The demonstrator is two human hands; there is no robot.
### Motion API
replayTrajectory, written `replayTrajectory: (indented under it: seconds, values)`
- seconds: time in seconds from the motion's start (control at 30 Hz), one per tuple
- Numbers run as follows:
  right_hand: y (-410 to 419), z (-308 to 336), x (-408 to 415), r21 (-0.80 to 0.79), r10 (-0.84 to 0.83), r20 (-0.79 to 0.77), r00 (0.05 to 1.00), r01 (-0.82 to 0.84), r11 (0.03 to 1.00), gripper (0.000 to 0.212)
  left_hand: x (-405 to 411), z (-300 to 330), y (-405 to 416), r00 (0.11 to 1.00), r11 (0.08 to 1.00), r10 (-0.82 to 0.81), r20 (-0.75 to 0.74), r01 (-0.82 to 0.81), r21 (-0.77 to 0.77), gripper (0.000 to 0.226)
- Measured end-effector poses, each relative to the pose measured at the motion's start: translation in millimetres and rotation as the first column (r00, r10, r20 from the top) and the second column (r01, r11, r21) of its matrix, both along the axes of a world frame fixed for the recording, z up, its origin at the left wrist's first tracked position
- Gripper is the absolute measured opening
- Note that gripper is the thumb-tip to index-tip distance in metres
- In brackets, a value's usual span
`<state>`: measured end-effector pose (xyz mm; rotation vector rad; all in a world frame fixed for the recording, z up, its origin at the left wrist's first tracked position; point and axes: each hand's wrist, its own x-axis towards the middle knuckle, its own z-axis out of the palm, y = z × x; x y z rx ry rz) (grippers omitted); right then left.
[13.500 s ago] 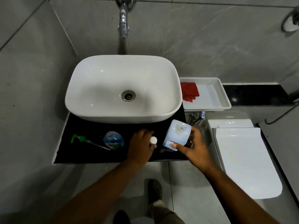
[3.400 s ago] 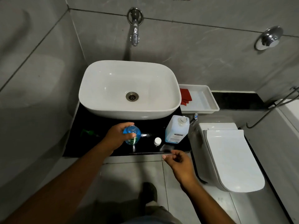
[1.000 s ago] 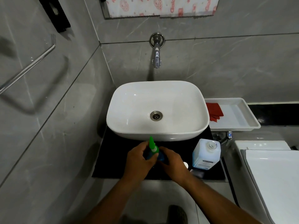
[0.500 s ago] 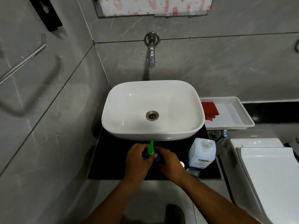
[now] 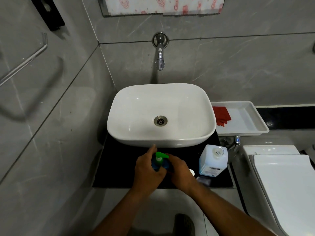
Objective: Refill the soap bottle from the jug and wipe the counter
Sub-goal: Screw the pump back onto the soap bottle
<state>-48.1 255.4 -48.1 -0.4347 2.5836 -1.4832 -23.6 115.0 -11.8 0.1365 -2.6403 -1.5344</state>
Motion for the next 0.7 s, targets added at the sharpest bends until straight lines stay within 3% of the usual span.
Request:
replayTrajectory:
  seconds: [0.07, 0.13, 0.33, 0.5, 0.63, 0.7]
  values:
    - [-0.1, 1.1, 0.2, -0.022, 0.005, -0.004, 1.0, -0.005, 1.0, 0.04, 1.1, -1.3, 2.8, 0.989, 0.99, 0.139, 0.051, -0.139, -0.011, 0.086]
    - [-0.5, 1.5, 0.6, -0.013, -0.005, -0.003, 1.0, 0.005, 1.0, 0.043, 0.5, 0.5, 4.1, 0.97, 0.971, 0.237, 0.052, -0.239, 0.029, 0.087]
    - [0.3, -0.2, 1.3, 0.057, 0.008, -0.019, 1.0, -0.007, 0.998, 0.046, 4.7, 1.0, 6.2, 0.996, 0.982, 0.079, 0.036, -0.084, 0.167, 0.093]
    - [-0.2, 1.1, 1.2, 0.07, -0.021, -0.008, 1.0, 0.022, 0.997, 0.043, -0.1, 1.6, 8.1, 0.974, 0.952, 0.223, 0.047, -0.228, 0.206, 0.094]
    - [-0.1, 0.9, 1.0, 0.062, -0.007, 0.011, 1.0, 0.007, 0.998, 0.047, 0.7, 0.6, 4.2, 0.991, 0.945, 0.063, 0.117, -0.097, 0.312, 0.099]
    - [-0.4, 1.7, 1.2, 0.05, -0.005, 0.012, 1.0, 0.004, 0.999, 0.045, 0.9, -1.6, 5.6, 0.987, 0.94, 0.074, 0.143, -0.117, 0.319, 0.102]
